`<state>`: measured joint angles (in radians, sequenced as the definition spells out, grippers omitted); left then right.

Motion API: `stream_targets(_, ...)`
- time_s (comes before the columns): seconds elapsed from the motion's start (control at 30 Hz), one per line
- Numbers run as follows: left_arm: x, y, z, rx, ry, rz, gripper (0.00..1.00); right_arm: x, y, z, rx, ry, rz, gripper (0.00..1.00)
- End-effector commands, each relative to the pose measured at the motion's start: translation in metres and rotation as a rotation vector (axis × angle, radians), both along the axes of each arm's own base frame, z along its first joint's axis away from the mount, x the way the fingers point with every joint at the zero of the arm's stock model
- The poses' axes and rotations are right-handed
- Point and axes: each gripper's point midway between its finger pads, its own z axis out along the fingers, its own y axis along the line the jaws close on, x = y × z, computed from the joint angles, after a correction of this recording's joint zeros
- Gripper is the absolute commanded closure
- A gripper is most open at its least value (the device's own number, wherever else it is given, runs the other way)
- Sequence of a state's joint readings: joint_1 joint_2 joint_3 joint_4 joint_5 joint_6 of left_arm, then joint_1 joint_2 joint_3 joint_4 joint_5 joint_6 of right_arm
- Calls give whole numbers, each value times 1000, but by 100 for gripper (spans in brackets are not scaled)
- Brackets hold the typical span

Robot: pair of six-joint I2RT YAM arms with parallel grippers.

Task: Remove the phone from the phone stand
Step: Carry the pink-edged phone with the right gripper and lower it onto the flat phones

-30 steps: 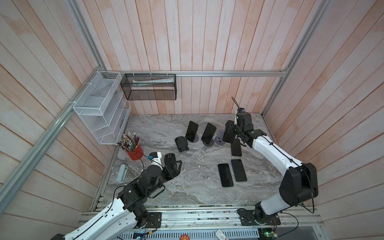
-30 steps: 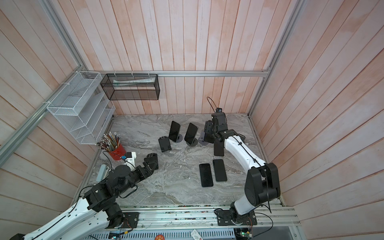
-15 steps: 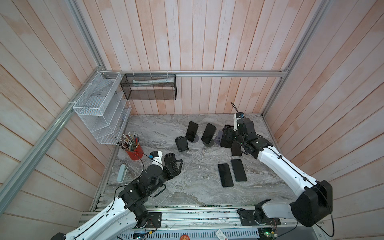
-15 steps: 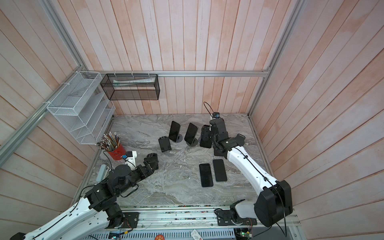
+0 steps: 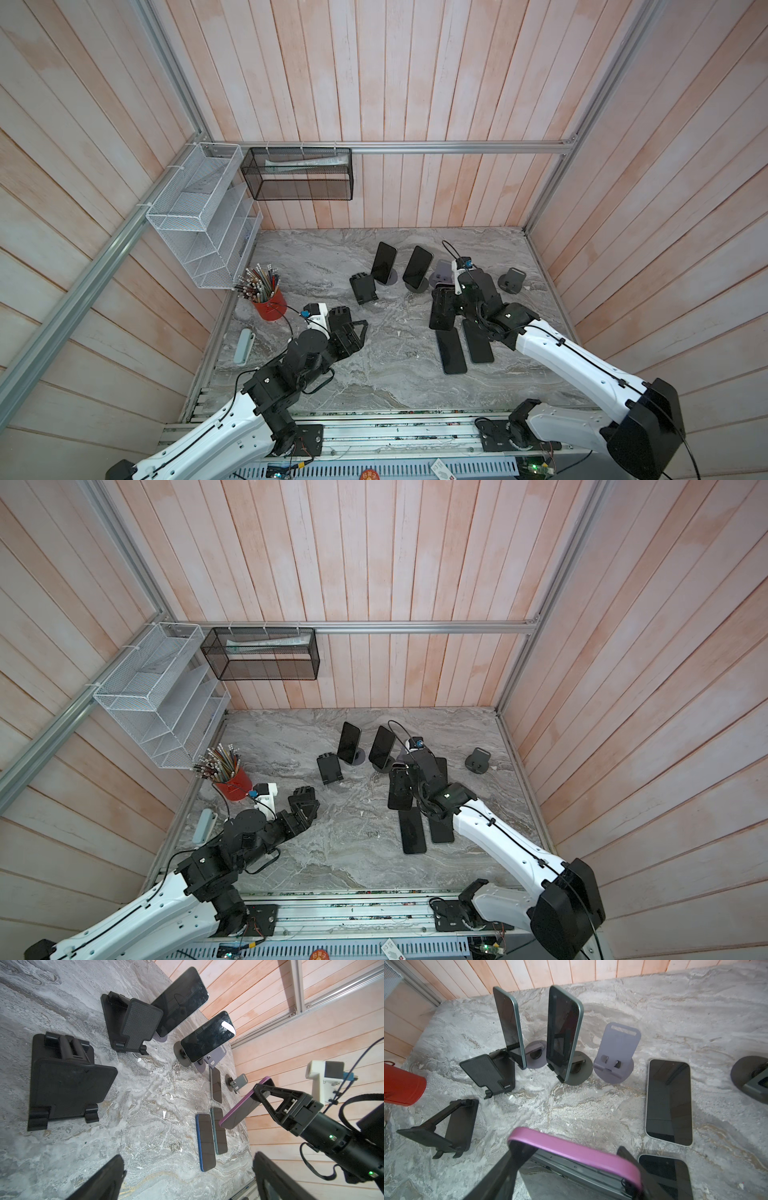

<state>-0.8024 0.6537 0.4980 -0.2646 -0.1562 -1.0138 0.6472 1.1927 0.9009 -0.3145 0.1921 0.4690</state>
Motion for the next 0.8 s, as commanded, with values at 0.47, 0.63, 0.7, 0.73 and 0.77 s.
stream_targets(0.47, 4, -5, 0, 4, -30, -14, 2, -48, 63, -62, 86, 164, 105, 30)
stream_targets(0.63, 3, -7, -7, -12, -20, -19, 2, -60, 68, -82, 69, 235, 128, 30)
stream_targets(0.7, 3, -7, -9, -10, -18, -20, 2, -61, 69, -88, 66, 251, 132, 30)
stream_targets(0.73, 3, -7, -8, -14, -19, -21, 2, -62, 70, -91, 63, 256, 134, 30)
stream_targets(0.77, 3, -8, -8, -17, -22, -23, 2, -63, 71, -95, 62, 264, 139, 30)
